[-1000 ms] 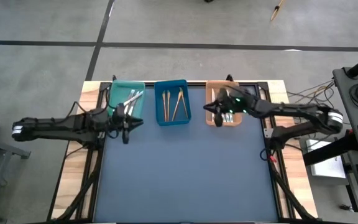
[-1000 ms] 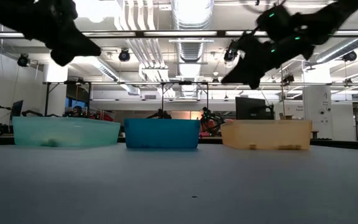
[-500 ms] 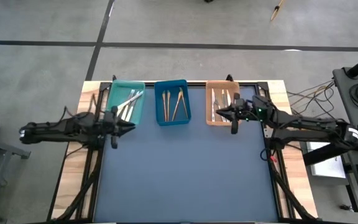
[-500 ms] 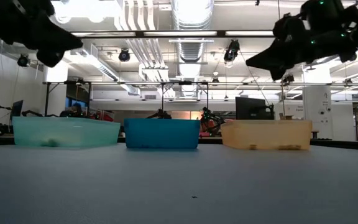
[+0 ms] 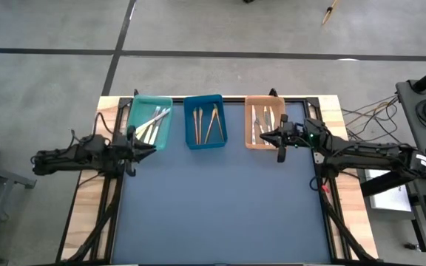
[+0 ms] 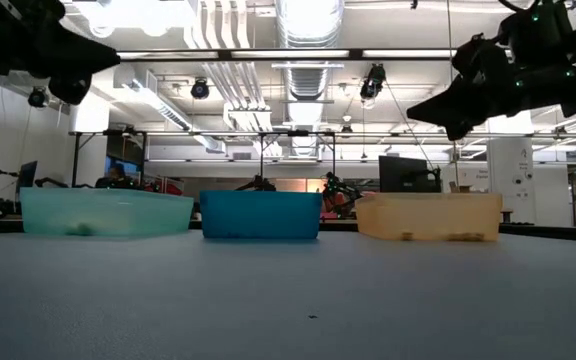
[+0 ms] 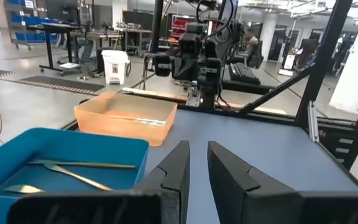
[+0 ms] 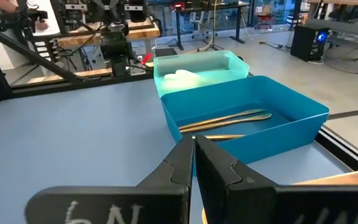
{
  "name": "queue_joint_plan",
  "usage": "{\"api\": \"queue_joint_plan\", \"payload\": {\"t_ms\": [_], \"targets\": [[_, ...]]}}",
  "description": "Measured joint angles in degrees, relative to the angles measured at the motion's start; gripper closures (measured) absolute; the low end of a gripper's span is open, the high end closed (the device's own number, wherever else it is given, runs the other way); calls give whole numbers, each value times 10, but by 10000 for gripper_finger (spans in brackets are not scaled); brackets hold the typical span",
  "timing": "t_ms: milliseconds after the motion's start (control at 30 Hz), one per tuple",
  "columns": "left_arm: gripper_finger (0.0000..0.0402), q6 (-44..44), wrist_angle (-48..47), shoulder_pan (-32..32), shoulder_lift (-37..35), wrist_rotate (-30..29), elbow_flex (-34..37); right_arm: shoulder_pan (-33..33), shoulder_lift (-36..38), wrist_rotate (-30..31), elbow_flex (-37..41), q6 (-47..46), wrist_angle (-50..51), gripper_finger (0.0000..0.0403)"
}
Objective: Sort silverware by color (type)
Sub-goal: Return to Home Position
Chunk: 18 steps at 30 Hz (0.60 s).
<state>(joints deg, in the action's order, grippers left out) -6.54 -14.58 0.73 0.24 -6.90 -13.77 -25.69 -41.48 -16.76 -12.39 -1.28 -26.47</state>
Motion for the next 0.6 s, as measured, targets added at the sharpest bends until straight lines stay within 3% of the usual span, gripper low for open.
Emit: {"api": "queue_joint_plan", "payload": {"t_ms": [133,333,600], "targets": [[362,-4,13,0,-3,8,22,-10,5,-25,13,16,1,394],[363,-16,63,0,-3,105,77,-28,11,-75,34,50,-5,394],[363,5,157,0,1,125,129,-40,28,-79,92,58,-101,394]]}}
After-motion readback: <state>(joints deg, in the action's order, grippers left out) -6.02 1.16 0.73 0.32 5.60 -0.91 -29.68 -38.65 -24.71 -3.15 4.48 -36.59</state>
